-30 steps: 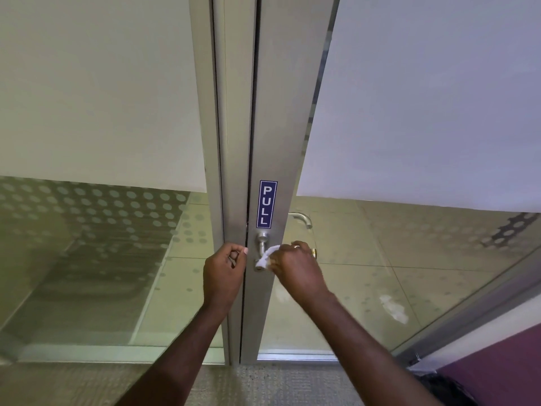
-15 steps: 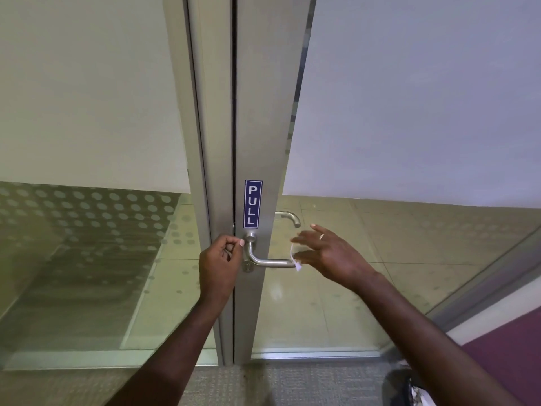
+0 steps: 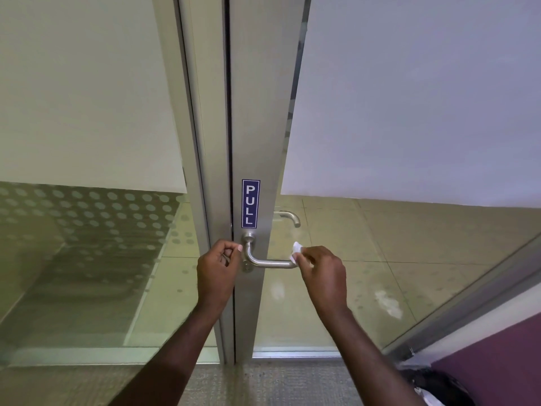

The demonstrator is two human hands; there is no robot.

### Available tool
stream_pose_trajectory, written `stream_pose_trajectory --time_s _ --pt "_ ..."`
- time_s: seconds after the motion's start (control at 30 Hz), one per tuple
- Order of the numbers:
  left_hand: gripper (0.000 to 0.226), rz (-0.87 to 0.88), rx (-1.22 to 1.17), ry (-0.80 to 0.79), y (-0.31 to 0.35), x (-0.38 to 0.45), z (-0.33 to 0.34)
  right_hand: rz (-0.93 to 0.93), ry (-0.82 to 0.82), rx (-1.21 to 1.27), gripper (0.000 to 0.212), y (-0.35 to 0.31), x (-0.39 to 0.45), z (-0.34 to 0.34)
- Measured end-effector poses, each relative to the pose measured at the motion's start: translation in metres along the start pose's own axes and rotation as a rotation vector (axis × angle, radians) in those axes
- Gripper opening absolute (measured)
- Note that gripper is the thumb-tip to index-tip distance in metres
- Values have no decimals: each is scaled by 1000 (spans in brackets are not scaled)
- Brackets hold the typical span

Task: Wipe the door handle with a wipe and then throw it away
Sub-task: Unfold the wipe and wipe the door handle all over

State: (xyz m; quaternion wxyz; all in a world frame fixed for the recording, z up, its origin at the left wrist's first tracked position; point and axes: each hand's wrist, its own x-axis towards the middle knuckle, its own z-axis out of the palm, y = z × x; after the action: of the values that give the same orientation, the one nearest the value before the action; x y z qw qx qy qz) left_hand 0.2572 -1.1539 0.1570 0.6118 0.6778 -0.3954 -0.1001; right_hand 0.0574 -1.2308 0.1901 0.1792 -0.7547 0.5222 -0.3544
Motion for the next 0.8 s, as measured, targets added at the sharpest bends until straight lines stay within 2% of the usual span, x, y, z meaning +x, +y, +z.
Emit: stream_pose_trajectory --time_s 0.07,0.2,0.37,0.47,0.57,0.67,0.8 --pt "14 4 5 1 -1 -1 1 78 -43 48 24 -4 6 3" --pt "15 11 -7 -11 0 -3 2 366 -113 347 14 -5 23 12" --pt "17 8 -13 9 -1 -2 -5 742 -68 893 8 3 17 15" --pt "13 18 -14 15 -1 1 -13 846 -122 1123 11 4 2 15" --pt "14 -7 -23 15 -2 3 -15 965 -86 1334 15 -2 2 21" --pt "14 -10 -40 10 -3 1 -15 1034 -63 1404 18 -8 -8 32" --pt "13 -11 -46 -11 -5 -3 -16 1037 -45 1435 11 -6 -18 38"
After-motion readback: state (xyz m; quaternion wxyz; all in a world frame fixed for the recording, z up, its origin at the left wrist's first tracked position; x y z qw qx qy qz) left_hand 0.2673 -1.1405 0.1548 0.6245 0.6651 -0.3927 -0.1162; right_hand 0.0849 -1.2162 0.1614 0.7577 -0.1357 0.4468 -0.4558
